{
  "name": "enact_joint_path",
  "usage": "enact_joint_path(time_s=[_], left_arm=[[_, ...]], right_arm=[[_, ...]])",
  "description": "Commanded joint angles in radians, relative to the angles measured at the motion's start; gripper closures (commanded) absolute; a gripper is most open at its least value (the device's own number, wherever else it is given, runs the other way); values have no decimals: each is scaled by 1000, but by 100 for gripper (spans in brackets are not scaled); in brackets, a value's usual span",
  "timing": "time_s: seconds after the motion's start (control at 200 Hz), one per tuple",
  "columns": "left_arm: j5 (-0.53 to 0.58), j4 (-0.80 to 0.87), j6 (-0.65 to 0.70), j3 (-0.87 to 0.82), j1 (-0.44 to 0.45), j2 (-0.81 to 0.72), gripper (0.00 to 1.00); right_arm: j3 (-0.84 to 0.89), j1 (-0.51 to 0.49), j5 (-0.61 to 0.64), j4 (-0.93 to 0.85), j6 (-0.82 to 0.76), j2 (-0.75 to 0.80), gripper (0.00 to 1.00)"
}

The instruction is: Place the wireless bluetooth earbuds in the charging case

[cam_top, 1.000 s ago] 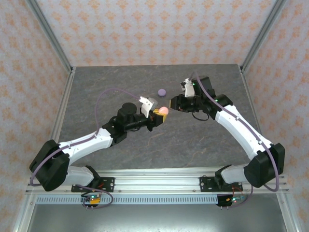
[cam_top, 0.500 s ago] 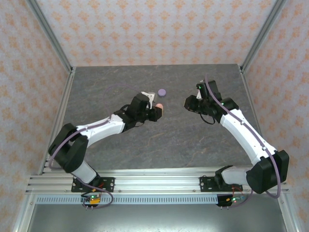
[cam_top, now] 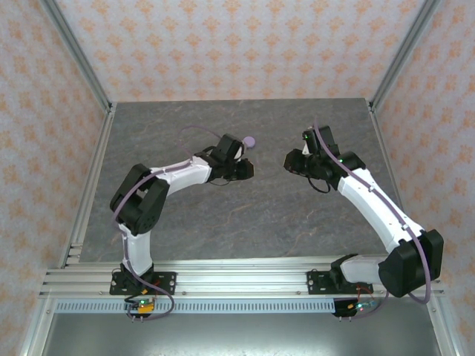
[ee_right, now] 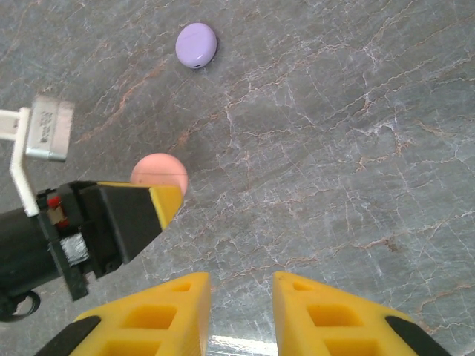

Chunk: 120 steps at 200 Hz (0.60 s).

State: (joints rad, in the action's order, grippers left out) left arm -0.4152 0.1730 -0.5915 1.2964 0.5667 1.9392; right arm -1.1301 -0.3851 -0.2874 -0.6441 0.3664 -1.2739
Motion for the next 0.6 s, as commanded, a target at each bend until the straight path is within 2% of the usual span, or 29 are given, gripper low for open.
enact_joint_path(time_s=[0.0, 0.26, 0.596], left_arm=[[-22, 81, -21, 53, -17, 42, 87], [-66, 83, -37, 121, -31, 130, 87], [-50, 128, -31, 182, -44, 203, 86]], right_arm=[[19, 6, 28, -16, 9, 22, 71], [0, 3, 18, -29, -2, -4, 70], [21, 4, 13, -26, -3, -9, 69]])
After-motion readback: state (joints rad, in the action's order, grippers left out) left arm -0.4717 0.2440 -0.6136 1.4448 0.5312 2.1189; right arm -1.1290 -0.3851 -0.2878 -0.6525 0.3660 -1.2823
